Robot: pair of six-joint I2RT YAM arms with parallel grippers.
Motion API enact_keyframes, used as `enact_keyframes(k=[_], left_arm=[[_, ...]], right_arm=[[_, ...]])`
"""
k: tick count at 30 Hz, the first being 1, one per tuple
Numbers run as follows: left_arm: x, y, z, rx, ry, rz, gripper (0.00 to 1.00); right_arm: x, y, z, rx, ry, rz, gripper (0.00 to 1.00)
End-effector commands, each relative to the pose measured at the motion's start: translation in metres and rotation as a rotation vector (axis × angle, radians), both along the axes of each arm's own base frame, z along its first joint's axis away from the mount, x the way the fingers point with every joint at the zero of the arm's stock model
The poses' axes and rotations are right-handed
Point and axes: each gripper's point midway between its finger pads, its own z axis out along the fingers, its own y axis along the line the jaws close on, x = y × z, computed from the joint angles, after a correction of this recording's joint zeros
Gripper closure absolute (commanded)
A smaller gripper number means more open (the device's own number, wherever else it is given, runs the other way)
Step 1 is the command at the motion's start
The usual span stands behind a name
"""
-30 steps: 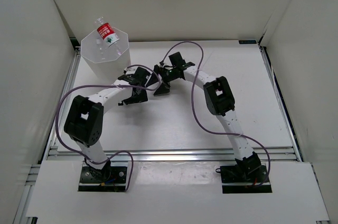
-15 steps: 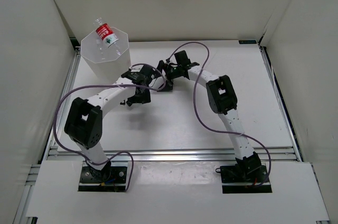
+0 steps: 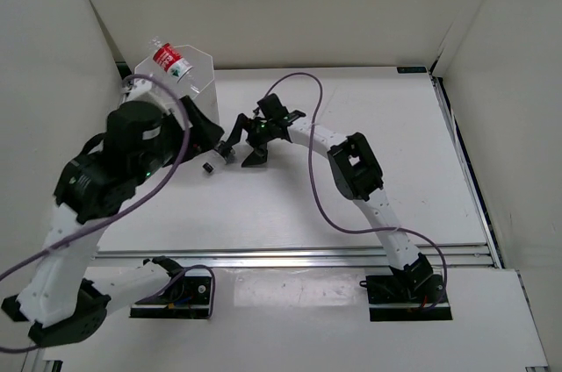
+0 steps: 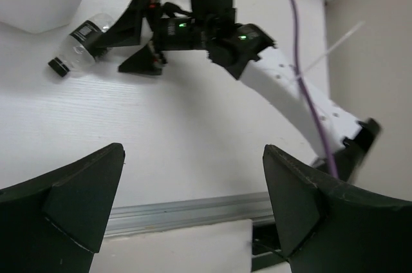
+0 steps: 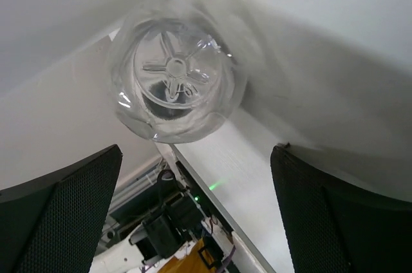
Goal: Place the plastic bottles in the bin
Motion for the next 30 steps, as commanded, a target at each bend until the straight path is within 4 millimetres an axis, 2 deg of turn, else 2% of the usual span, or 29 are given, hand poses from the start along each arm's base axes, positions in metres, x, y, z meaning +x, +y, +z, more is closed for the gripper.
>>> enact_keyframes(k=[1, 7, 9, 16, 17, 18, 22, 24, 30], left_arm=[[-0.027, 0.006, 0.003, -0.059, 0.026, -0.024, 0.00], [-0.045, 0.020, 0.009, -0.094, -0.005, -0.008, 0.00], [-0.051, 0.026, 0.015, -0.107, -0.030, -0.001, 0.00], [-0.061, 0.033, 0.011, -0.089, -0.005, 0.000, 0.00], [-0.061, 0.035, 0.008, -0.080, 0.001, 0.008, 0.00], [-0.061, 0.035, 0.008, -0.079, 0.001, 0.008, 0.00], [-0.065, 0.037, 0.011, -0.079, 0.001, 0.008, 0.00], [-0.065, 0.039, 0.009, -0.070, 0.007, 0.017, 0.00], [-0.070, 0.048, 0.013, -0.101, -0.009, 0.062, 0.00]], right_arm=[[0.010, 0.010, 0.006, -0.061, -0.044, -0.079, 0.00], [0.033, 0.025, -0.009, -0.030, -0.079, -0.127, 0.00], [0.041, 0.030, -0.001, 0.004, -0.114, -0.142, 0.00], [0.034, 0.032, -0.026, 0.005, -0.083, -0.152, 0.00], [0.029, 0.037, -0.024, 0.017, -0.078, -0.141, 0.00], [0.028, 0.037, -0.031, 0.009, -0.070, -0.141, 0.02], [0.030, 0.042, -0.040, 0.029, -0.085, -0.120, 0.04], [0.030, 0.041, -0.041, 0.028, -0.098, -0.112, 0.04], [0.024, 0.044, -0.041, 0.032, -0.121, -0.077, 0.14]])
